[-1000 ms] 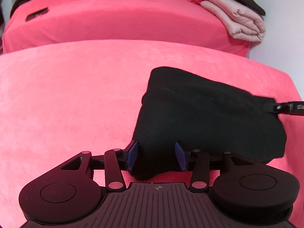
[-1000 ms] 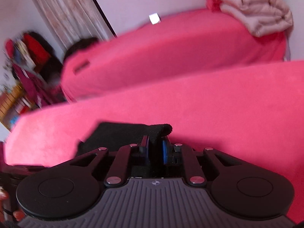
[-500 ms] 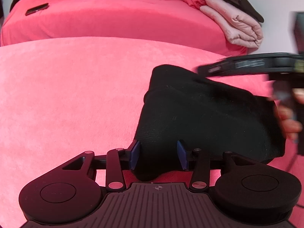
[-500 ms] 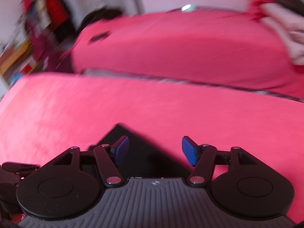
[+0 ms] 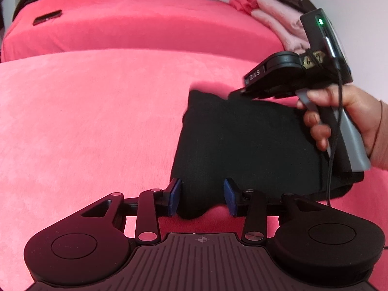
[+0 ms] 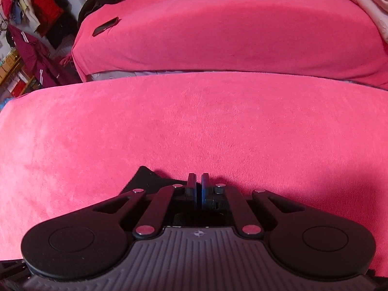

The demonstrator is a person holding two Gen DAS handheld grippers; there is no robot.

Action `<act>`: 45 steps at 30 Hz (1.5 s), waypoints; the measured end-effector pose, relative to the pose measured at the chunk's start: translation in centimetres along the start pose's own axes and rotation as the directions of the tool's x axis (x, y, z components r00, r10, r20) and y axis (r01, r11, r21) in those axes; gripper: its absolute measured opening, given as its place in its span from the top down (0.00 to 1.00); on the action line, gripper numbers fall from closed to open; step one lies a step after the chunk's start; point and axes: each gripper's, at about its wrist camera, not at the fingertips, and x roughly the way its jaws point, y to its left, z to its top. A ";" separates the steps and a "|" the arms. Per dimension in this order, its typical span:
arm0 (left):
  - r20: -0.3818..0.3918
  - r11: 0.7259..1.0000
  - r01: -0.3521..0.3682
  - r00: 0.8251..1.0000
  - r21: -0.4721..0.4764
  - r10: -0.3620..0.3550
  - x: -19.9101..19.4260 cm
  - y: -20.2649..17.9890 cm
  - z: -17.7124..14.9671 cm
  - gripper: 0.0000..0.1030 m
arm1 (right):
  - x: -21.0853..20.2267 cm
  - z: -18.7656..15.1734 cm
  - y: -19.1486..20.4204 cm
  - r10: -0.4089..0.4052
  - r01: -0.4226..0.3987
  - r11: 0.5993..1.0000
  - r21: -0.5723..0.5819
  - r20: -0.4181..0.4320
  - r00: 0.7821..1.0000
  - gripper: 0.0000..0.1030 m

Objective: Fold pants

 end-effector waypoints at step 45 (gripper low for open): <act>-0.093 0.968 -0.036 0.996 -0.247 0.013 -2.3 5.8 3.7 0.00 | -12.2 -7.5 -2.7 0.249 -0.251 0.964 0.089 0.034 0.968 0.49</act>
